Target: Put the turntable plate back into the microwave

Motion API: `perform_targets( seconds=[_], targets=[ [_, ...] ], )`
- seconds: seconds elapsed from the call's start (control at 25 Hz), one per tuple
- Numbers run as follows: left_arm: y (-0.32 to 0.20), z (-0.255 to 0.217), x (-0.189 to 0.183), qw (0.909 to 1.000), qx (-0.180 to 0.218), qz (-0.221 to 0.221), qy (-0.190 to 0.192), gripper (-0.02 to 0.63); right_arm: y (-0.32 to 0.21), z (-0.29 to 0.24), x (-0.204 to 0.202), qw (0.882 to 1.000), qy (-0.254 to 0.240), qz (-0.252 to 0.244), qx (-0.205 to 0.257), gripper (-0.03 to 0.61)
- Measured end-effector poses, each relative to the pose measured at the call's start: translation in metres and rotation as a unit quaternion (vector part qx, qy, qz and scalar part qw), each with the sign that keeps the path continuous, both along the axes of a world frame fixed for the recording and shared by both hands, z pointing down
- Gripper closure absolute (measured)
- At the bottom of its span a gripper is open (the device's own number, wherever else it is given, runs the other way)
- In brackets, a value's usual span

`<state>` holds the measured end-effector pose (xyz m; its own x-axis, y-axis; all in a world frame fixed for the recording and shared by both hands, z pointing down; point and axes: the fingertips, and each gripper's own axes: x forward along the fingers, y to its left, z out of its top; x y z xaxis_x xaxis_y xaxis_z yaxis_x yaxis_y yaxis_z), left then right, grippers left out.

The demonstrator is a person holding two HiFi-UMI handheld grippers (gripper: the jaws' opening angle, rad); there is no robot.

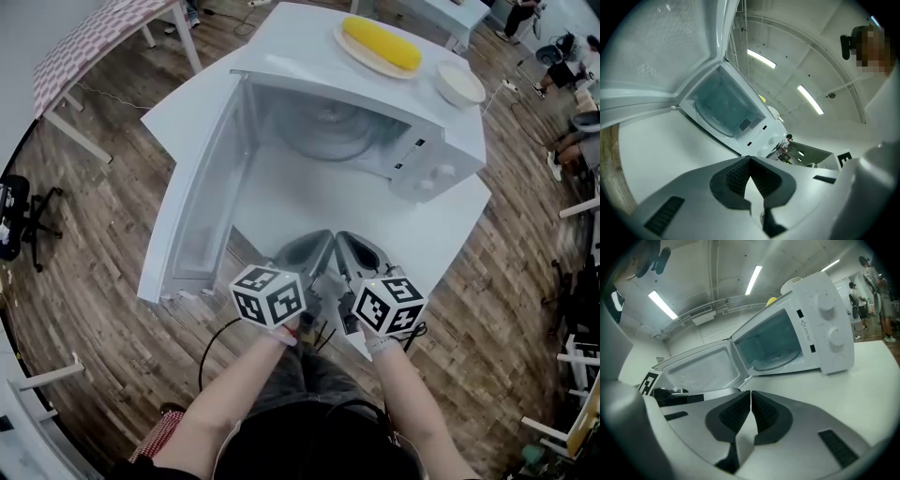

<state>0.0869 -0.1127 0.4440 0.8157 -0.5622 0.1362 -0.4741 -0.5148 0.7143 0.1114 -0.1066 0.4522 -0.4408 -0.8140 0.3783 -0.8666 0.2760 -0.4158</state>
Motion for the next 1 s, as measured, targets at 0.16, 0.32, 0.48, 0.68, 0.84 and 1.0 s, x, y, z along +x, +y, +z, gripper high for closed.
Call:
perform_targets(
  seconds=[0.16,0.32,0.48,0.68,0.84,1.0],
  targets=[
    [0.013,-0.007,-0.004,0.9999,0.009,-0.004,-0.003,0.601,0.014,-0.009,-0.004,1.0,-0.003,-0.004,0.009,0.549],
    [0.028,-0.012,-0.007,1.0,0.007,-0.005,-0.003,0.601,0.029,-0.013,-0.007,1.0,-0.006,-0.007,0.01,0.549],
    [0.043,-0.018,-0.011,0.9999,0.01,-0.004,-0.008,0.601,0.043,-0.02,-0.011,1.0,-0.008,-0.009,0.014,0.549],
    [0.06,-0.028,-0.012,0.9997,0.02,0.001,-0.012,0.601,0.058,-0.034,-0.011,1.0,-0.005,-0.008,0.027,0.549],
    [0.069,-0.037,-0.01,0.9995,0.026,0.007,-0.014,0.601,0.065,-0.045,-0.01,0.999,0.001,-0.002,0.04,0.549],
    [0.074,-0.05,-0.014,0.9992,0.038,0.003,-0.013,0.601,0.071,-0.057,-0.013,0.999,0.002,0.001,0.053,0.549]
  ],
)
